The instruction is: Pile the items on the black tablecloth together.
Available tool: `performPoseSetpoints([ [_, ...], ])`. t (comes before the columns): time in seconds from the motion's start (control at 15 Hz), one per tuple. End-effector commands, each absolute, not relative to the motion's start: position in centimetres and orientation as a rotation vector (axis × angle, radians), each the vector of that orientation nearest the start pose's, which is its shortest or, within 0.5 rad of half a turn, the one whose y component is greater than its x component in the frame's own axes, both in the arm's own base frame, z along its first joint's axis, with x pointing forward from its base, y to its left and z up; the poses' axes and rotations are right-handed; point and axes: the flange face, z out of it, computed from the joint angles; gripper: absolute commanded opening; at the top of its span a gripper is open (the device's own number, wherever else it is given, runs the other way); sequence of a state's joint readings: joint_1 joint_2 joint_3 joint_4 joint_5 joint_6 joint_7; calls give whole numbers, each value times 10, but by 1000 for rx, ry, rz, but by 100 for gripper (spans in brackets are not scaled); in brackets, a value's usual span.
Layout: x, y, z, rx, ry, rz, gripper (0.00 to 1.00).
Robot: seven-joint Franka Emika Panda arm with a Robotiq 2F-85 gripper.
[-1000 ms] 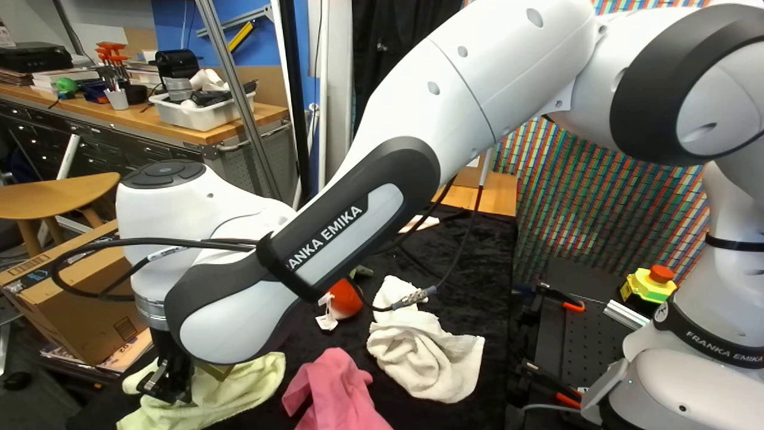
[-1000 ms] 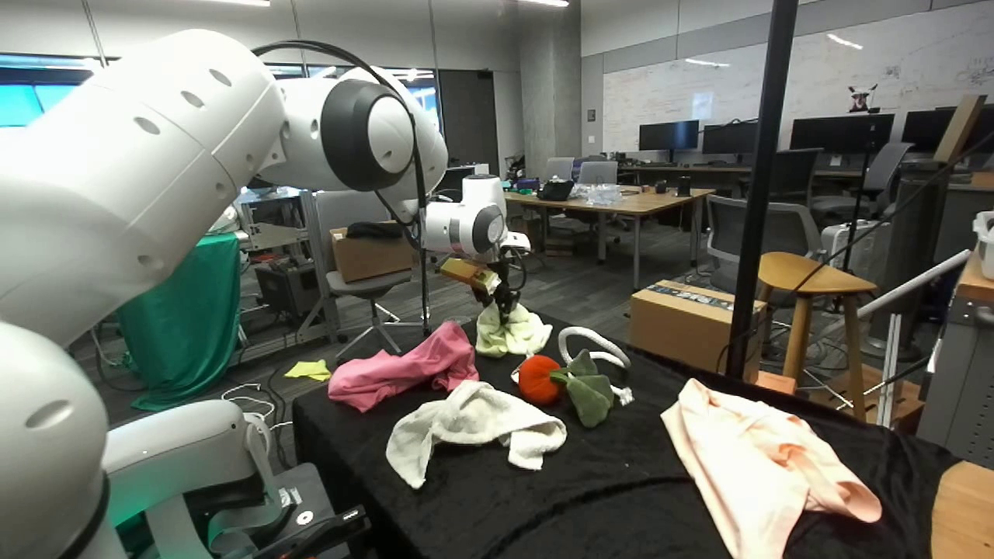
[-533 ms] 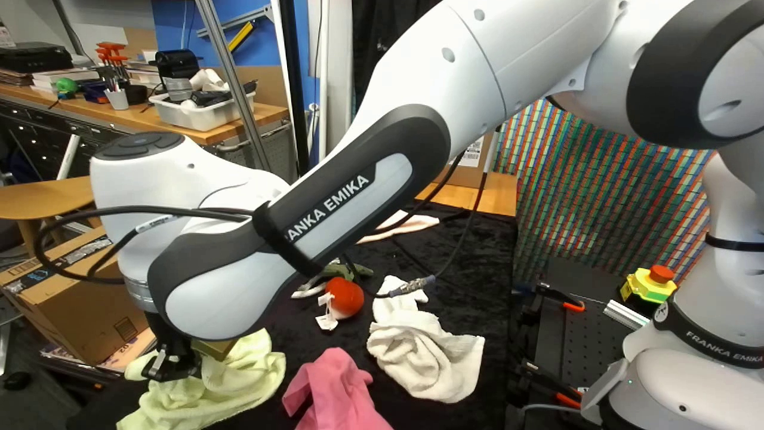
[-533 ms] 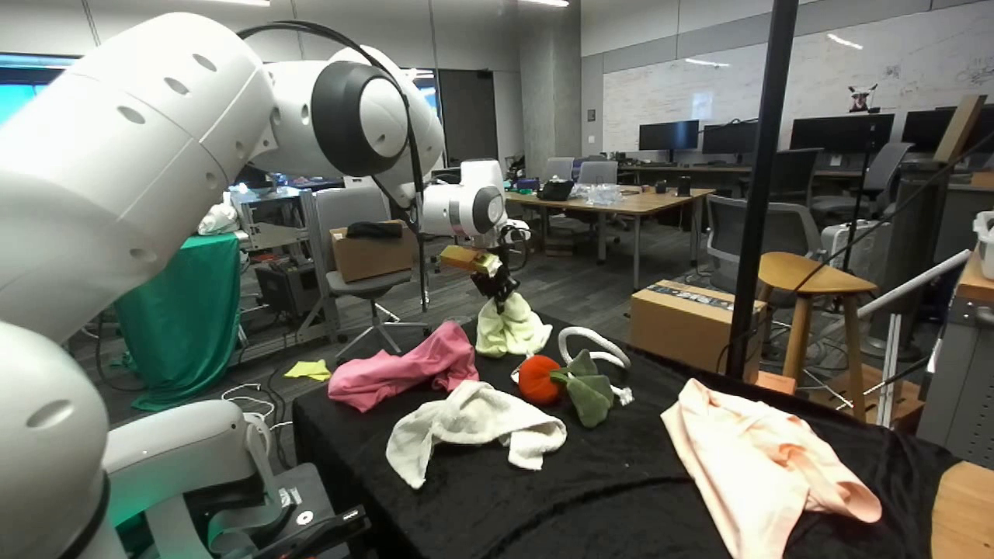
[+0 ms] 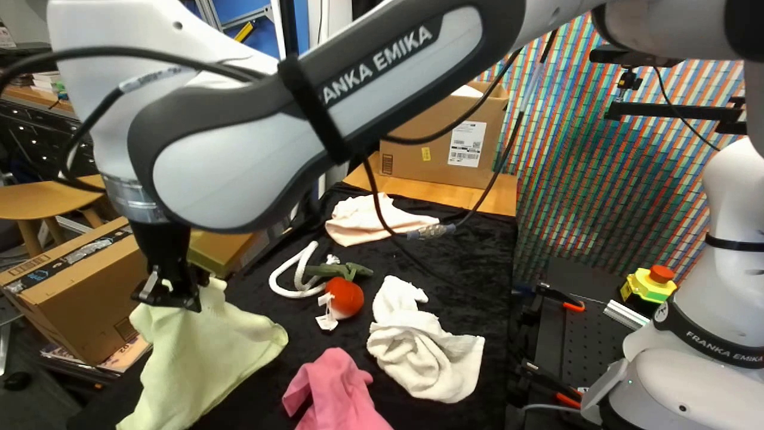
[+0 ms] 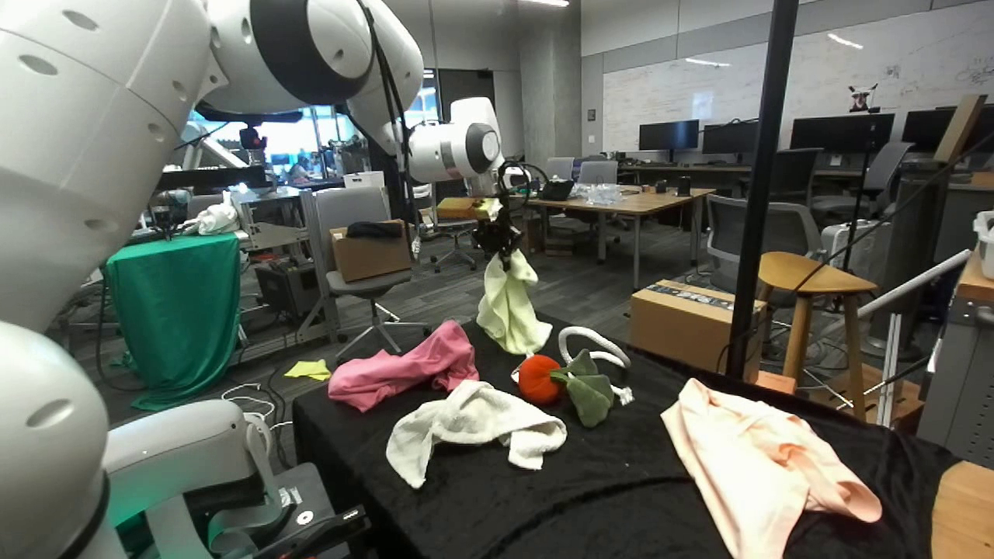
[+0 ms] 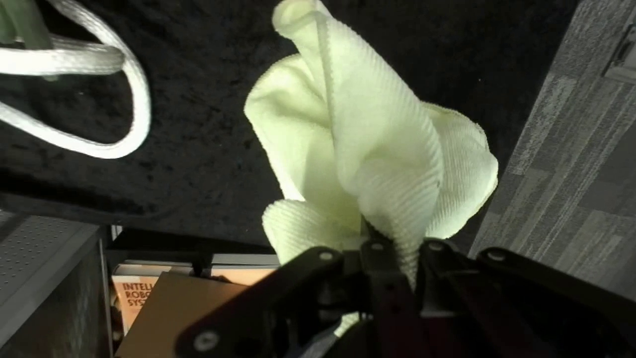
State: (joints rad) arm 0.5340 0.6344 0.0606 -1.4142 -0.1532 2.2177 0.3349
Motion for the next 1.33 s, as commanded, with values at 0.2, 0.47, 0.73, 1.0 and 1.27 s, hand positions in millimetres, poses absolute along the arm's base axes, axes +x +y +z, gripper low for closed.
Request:
performPoseSetpoints([
  [0.2,595,335,436,-3143,-372,-381,8],
  [0.47,597,290,469,-3149,-196,-491,8],
  [0.73,599,251,479,-3174,-60,-506,8],
  [1.0,597,228,460,-3223,-18,-444,9],
  [1.27,594,216,414,-3307,-4,-358,9],
])
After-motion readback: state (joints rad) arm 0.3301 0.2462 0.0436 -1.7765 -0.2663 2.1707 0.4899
